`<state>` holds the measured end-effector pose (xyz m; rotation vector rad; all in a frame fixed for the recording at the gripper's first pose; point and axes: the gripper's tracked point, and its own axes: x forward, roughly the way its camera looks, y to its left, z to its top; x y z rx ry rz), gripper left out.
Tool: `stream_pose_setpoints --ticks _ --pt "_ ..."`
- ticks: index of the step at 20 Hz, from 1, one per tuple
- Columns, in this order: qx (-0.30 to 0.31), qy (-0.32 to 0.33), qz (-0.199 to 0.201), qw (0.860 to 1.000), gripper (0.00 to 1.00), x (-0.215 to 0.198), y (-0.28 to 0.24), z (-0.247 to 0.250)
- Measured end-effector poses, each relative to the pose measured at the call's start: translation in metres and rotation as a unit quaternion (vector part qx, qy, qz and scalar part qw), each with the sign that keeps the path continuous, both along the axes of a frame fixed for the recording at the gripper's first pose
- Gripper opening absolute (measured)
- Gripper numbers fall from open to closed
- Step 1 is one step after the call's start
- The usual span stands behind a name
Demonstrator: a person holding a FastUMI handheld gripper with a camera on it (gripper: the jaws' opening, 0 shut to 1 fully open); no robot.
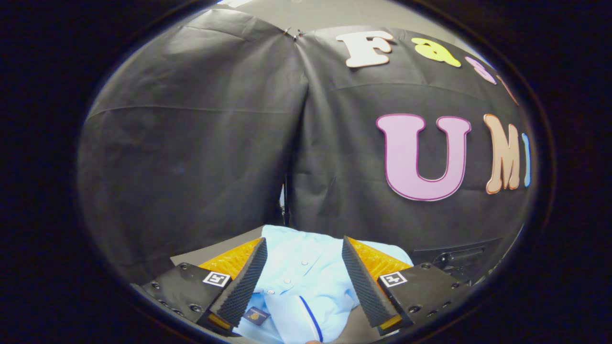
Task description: Put the clothes into the washing machine and then close the washing machine lid.
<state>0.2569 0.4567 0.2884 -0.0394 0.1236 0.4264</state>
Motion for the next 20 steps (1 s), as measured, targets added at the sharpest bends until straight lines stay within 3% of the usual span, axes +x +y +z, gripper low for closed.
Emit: stream_pose_setpoints --ticks 6,12,17,18,20 --pt "-0.074 0.123 -0.003 0.99 0.98 0.028 0.01 -0.059" --pt "-0.114 0.176 0.003 0.978 0.98 0.03 0.008 -0.092" --pt "-0.107 0.195 0.014 0.975 0.97 0.028 0.01 -0.098" --pt "-0.097 0.205 0.023 0.974 0.96 0.025 0.015 -0.101" --pt "-0.1 0.205 0.029 0.973 0.85 0.025 0.017 -0.101"
